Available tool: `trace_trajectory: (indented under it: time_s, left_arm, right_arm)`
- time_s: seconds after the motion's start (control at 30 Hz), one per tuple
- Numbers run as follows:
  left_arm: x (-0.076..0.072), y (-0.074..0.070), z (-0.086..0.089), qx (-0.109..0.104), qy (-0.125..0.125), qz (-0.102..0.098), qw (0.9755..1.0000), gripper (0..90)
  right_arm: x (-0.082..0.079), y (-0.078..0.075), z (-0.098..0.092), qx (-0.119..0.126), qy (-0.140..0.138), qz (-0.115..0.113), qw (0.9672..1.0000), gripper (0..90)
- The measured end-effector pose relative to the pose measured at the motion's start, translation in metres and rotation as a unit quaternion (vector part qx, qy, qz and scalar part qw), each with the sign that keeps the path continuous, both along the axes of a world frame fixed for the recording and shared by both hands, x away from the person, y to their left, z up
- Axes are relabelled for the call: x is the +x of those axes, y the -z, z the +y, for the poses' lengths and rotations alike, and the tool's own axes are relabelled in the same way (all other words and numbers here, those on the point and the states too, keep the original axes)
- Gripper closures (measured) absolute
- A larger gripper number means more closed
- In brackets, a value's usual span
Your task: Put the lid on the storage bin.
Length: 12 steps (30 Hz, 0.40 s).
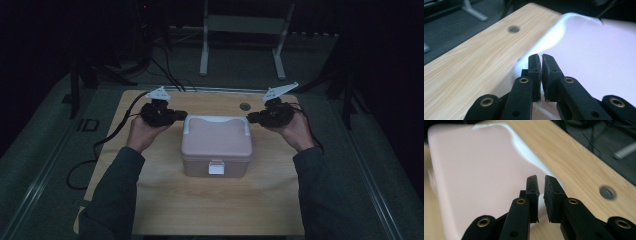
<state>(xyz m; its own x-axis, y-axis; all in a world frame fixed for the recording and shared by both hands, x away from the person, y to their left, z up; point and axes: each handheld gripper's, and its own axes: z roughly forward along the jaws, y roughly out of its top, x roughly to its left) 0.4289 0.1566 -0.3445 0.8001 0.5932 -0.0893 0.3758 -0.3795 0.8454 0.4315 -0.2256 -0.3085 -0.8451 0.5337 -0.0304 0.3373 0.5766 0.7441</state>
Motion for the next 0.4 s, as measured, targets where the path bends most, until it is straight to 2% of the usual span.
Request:
trace_trajectory:
  time_s: [0.03, 0.17, 0.2, 0.27, 0.4]
  left_arm:
    - [-0.001, 0.002, 0.004, -0.006, -0.005, 0.001, 1.0000, 85.8]
    - [-0.005, 0.005, 0.016, -0.011, -0.020, -0.004, 0.9997, 85.7]
    - [-0.008, 0.007, 0.022, -0.013, -0.030, -0.009, 0.9994, 85.7]
    - [-0.015, 0.009, 0.032, -0.026, -0.042, -0.013, 0.9987, 85.3]
    - [-0.024, 0.014, 0.039, -0.017, -0.051, -0.018, 0.9984, 83.5]
  right_arm:
    - [-0.002, 0.005, 0.000, -0.008, 0.006, 0.001, 1.0000, 81.9]
    - [-0.004, 0.009, -0.006, -0.003, 0.012, 0.000, 0.9999, 81.1]
    - [-0.005, 0.010, -0.008, -0.003, 0.016, -0.001, 0.9999, 80.4]
    - [-0.010, 0.015, -0.016, -0.001, 0.022, -0.002, 0.9997, 79.5]
    - [-0.020, 0.026, -0.027, -0.006, 0.034, 0.000, 0.9994, 77.6]
